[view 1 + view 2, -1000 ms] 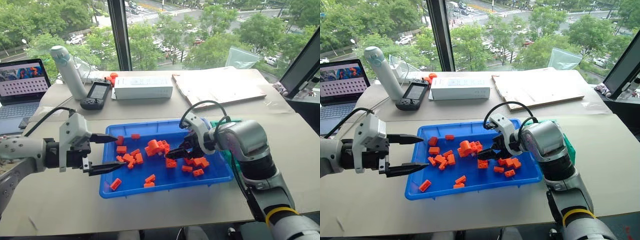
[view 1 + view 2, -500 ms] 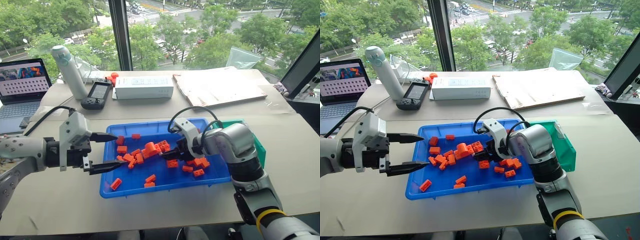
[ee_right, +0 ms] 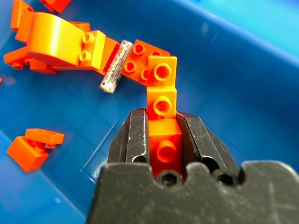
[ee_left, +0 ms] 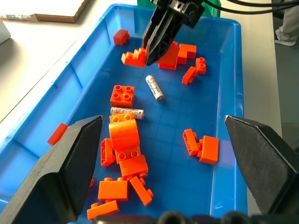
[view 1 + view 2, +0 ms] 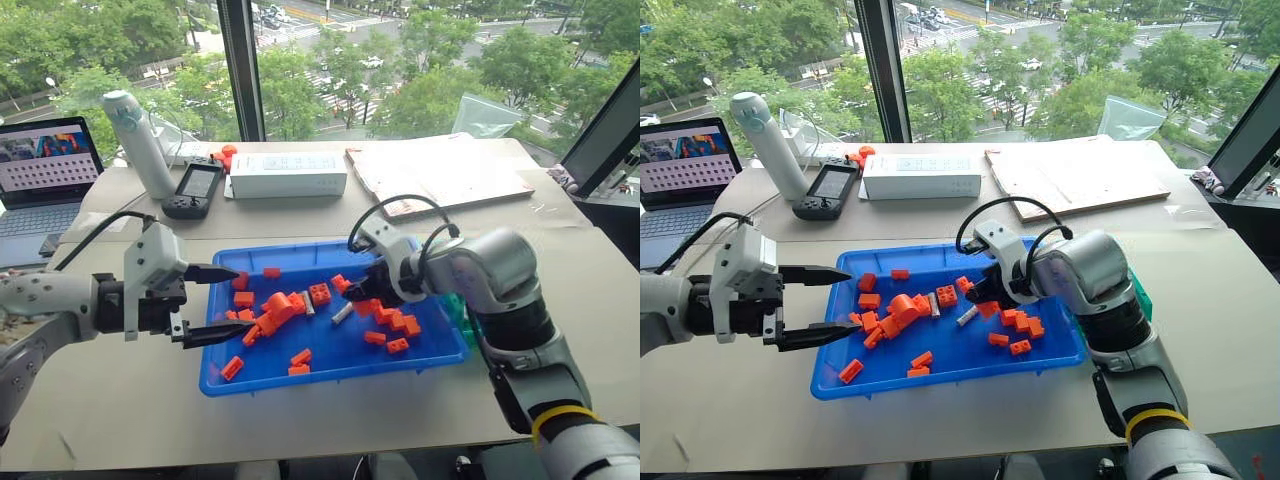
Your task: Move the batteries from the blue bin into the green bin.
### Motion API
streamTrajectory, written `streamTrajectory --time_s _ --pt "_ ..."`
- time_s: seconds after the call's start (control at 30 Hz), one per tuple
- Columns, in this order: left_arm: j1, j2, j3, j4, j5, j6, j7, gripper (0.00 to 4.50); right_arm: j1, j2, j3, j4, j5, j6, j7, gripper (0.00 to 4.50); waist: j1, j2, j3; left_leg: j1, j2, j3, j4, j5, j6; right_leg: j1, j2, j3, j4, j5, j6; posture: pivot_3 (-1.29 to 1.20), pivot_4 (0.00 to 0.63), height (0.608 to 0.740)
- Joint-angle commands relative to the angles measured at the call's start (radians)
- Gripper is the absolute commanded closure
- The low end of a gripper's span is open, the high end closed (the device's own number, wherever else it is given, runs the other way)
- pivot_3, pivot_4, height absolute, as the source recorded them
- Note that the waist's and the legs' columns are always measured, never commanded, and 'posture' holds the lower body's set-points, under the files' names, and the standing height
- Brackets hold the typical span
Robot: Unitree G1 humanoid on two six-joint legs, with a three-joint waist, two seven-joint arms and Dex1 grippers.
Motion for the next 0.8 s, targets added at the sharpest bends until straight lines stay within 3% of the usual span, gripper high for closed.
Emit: streamTrajectory --time_s 0.03,0.2,0.23,0.27,0.43,0.57,0.8 --pt "-0.02 -0.002 -0.004 0.002 0.008 -0.029 -0.002 0.0 0.003 -0.117 0.116 0.045 -0.101 -0.256 0.094 4.0 0.0 0.0 0.0 0.0 0.0 0.0 0.0 0.0 0.0 0.0 0.0 0.0 -0.001 -0.001 -0.001 0.0 0.15 0.733" --pt "-0.027 -0.002 -0.013 0.005 0.008 -0.033 0.0 0.0 0.014 -0.146 0.172 0.13 -0.187 -0.429 0.149 4.0 -0.007 0.0 0.0 0.0 0.0 0.001 0.0 0.0 0.0 0.0 0.0 0.001 0.0 -0.001 -0.001 0.0 0.15 0.733" --pt "-0.027 -0.002 -0.013 0.005 0.008 -0.034 0.0 0.0 0.014 -0.145 0.174 0.136 -0.195 -0.442 0.158 3.0 -0.008 0.0 0.0 0.0 0.0 0.001 0.0 0.0 0.0 0.001 0.0 0.001 0.001 -0.001 -0.001 0.0 0.15 0.733" --pt "-0.028 -0.001 -0.013 0.005 0.007 -0.033 0.0 0.0 0.013 -0.143 0.174 0.138 -0.199 -0.453 0.169 2.87 -0.009 0.0 0.0 0.0 0.0 0.001 0.0 0.0 0.0 0.001 0.0 0.001 0.001 -0.001 0.0 0.0 0.15 0.733" --pt "-0.024 0.002 -0.012 0.001 0.005 -0.029 0.005 0.0 0.032 -0.096 0.097 0.115 -0.192 -0.567 0.186 1.17 -0.009 -0.001 0.0 -0.001 0.0 0.001 0.0 0.0 0.001 0.001 0.001 0.001 0.002 -0.001 0.0 0.0 0.15 0.733" --pt "-0.023 0.001 -0.015 -0.007 0.0 -0.025 0.008 0.0 0.095 -0.057 0.038 0.028 -0.129 -0.663 0.26 1.17 -0.007 -0.001 0.0 -0.001 0.0 0.0 0.001 0.0 0.0 0.001 0.001 0.001 0.002 -0.001 0.0 0.0 0.15 0.733" --pt "-0.035 0.005 -0.022 -0.008 -0.005 -0.025 0.002 0.0 0.186 -0.079 0.168 -0.069 -0.152 -0.723 0.408 1.17 -0.001 -0.001 0.0 -0.001 0.0 0.0 0.002 0.0 0.0 0.0 0.001 0.0 0.001 -0.001 0.001 0.0 0.15 0.733"
